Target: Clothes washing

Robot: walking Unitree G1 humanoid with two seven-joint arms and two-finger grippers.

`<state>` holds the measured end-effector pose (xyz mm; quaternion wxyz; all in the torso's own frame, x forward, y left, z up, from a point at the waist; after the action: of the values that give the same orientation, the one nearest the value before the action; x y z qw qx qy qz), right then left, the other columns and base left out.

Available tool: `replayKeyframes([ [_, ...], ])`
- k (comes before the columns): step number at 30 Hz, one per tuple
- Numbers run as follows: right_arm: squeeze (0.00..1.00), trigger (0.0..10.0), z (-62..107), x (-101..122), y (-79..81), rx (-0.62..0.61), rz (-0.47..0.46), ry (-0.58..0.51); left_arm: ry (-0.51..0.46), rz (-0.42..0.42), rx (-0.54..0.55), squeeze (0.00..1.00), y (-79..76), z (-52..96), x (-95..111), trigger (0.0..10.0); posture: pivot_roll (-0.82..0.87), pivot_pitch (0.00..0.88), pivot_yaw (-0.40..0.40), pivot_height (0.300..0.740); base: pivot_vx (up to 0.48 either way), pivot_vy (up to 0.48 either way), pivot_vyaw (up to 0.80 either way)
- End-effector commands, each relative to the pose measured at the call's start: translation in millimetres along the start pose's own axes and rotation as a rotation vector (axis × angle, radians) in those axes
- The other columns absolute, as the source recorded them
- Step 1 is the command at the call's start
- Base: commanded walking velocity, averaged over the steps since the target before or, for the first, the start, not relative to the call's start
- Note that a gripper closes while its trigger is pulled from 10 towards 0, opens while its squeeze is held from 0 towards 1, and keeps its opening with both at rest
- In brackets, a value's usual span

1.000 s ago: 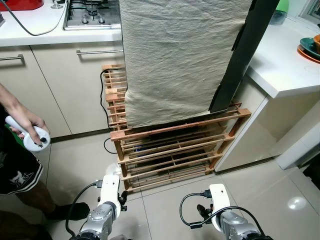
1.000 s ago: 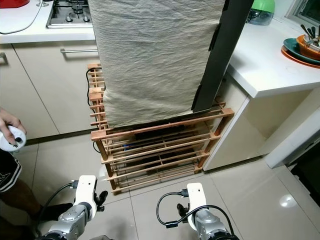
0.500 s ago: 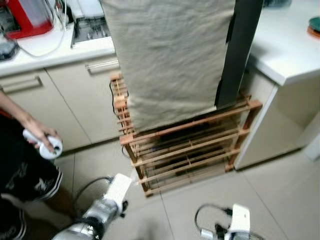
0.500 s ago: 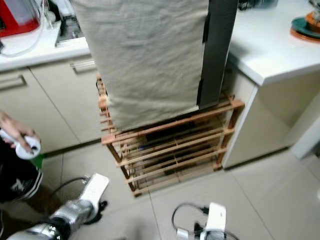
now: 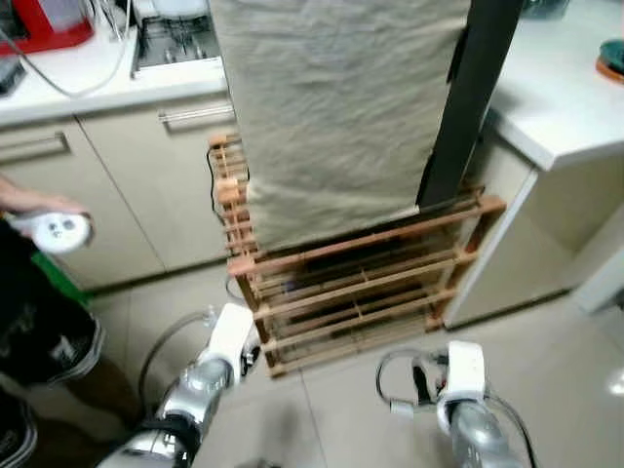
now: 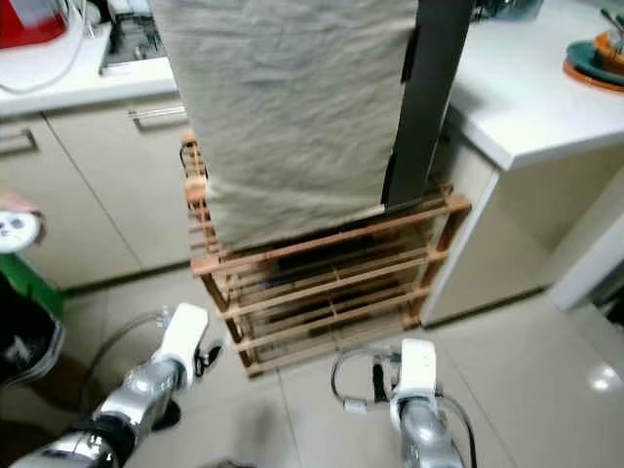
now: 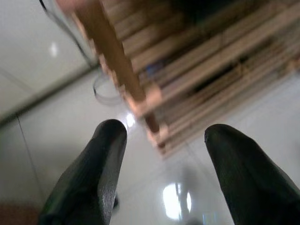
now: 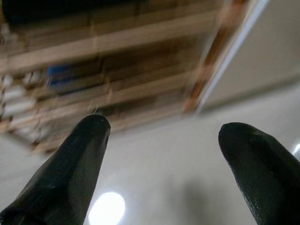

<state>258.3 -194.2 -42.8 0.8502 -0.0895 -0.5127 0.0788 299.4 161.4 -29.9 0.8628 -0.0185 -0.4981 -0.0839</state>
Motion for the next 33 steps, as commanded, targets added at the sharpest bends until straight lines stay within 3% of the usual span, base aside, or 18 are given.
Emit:
replayKeyframes([
  [1,1.00,10.0,2.3,11.1,-1.7,-0.011,0.034,-0.057,-0.076,0.001,0.024,1.00,6.8,2.4,13.2,10.0,-0.08,0.000,0.020,0.740,0.000,0.000,0.00],
  [2,1.00,10.0,7.4,31.6,-11.7,-0.045,0.045,-0.149,-0.204,-0.051,0.041,1.00,7.0,10.2,35.6,10.0,-0.08,0.000,0.017,0.740,0.000,0.000,0.00],
  [3,1.00,10.0,7.4,31.6,-11.7,-0.045,0.045,-0.149,-0.204,-0.051,0.041,1.00,7.0,10.2,35.6,10.0,-0.08,0.000,0.017,0.740,0.000,0.000,0.00],
  [4,1.00,10.0,15.3,50.4,-19.2,-0.066,0.051,-0.235,-0.318,-0.056,0.064,1.00,5.2,20.4,54.1,10.0,-0.08,0.000,0.017,0.740,0.000,0.000,0.00],
  [5,1.00,10.0,15.3,50.4,-19.2,-0.066,0.051,-0.235,-0.318,-0.056,0.064,1.00,5.2,20.4,54.1,10.0,-0.08,0.000,0.017,0.740,0.000,0.000,0.00],
  [6,1.00,10.0,24.3,65.7,-25.7,-0.096,0.058,-0.302,-0.413,-0.073,0.109,1.00,7.3,30.9,70.4,10.0,-0.08,0.000,0.020,0.740,0.000,0.000,0.00],
  [7,1.00,10.0,32.1,75.9,-27.7,-0.102,0.052,-0.339,-0.468,-0.053,0.087,1.00,3.9,40.2,82.5,10.0,-0.09,0.000,0.022,0.740,0.000,0.000,0.00],
  [8,1.00,10.0,36.5,82.8,-28.9,-0.108,0.043,-0.360,-0.483,-0.007,0.084,0.86,2.4,45.4,91.0,10.0,-0.09,0.000,0.024,0.740,0.000,0.000,-0.40],
  [9,1.00,10.0,39.5,87.0,-29.7,-0.112,0.035,-0.373,-0.490,0.024,0.084,0.86,1.7,48.9,96.0,10.0,-0.09,0.000,0.025,0.740,0.000,0.000,-0.40],
  [10,1.00,10.0,42.3,90.8,-29.6,-0.109,0.015,-0.386,-0.510,0.045,0.096,0.43,1.9,52.6,101.9,10.0,-0.09,0.000,0.025,0.740,0.000,0.000,-0.57],
  [11,1.00,10.0,42.3,90.8,-29.6,-0.109,0.015,-0.386,-0.510,0.045,0.096,0.43,1.9,52.6,101.9,10.0,-0.09,0.000,0.025,0.740,0.000,0.000,-0.57],
  [12,1.00,10.0,47.5,98.4,-30.2,-0.118,-0.017,-0.400,-0.548,0.042,-0.008,0.00,-8.4,59.0,114.7,10.0,-0.09,0.000,0.029,0.740,0.000,0.000,-0.79],
  [14,1.00,10.0,53.4,106.4,-32.0,-0.139,-0.057,-0.410,-0.551,0.042,-0.124,0.00,-22.6,63.3,121.7,10.0,-0.09,0.000,0.031,0.740,0.000,0.000,-0.80],
  [18,1.00,10.0,59.6,114.4,-34.9,-0.173,-0.089,-0.412,-0.534,0.023,-0.149,0.00,-31.2,63.0,128.4,10.0,-0.10,0.000,0.051,0.740,0.000,0.000,-0.80],
  [24,1.00,10.0,66.4,130.9,-39.5,-0.244,-0.075,-0.373,-0.562,0.028,-0.217,0.00,-43.0,68.8,155.8,10.0,-0.12,0.000,0.092,0.740,0.000,0.000,-0.40],
  [25,0.32,10.0,67.1,132.6,-39.0,-0.241,-0.076,-0.368,-0.558,0.021,-0.214,0.00,-42.9,67.9,157.9,10.0,-0.12,0.000,0.092,0.740,0.000,0.000,0.00],
  [26,0.00,10.0,68.2,135.0,-38.8,-0.243,-0.076,-0.368,-0.561,0.020,-0.213,0.00,-42.4,67.4,161.2,10.0,-0.13,0.000,0.102,0.740,0.000,0.000,0.00],
  [33,0.00,10.0,69.5,143.8,-38.6,-0.255,-0.119,-0.350,-0.554,0.027,-0.220,0.00,-40.2,65.8,175.1,10.0,-0.13,0.000,0.112,0.740,0.000,0.000,-0.73],
])
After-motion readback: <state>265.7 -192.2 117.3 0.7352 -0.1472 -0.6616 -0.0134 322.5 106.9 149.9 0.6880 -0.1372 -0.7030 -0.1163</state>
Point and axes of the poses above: a point about 5 cm out from each wrist's last joint towards the gripper, its own z axis pointing back from the gripper into the wrist, its own x axis along the axis of the wrist's last joint, y = z × x, the point moved 3 cm from there along -z, pointing out of the wrist towards the gripper, and after that the axes turned 8 degrees about z, right-handed, at the moved point
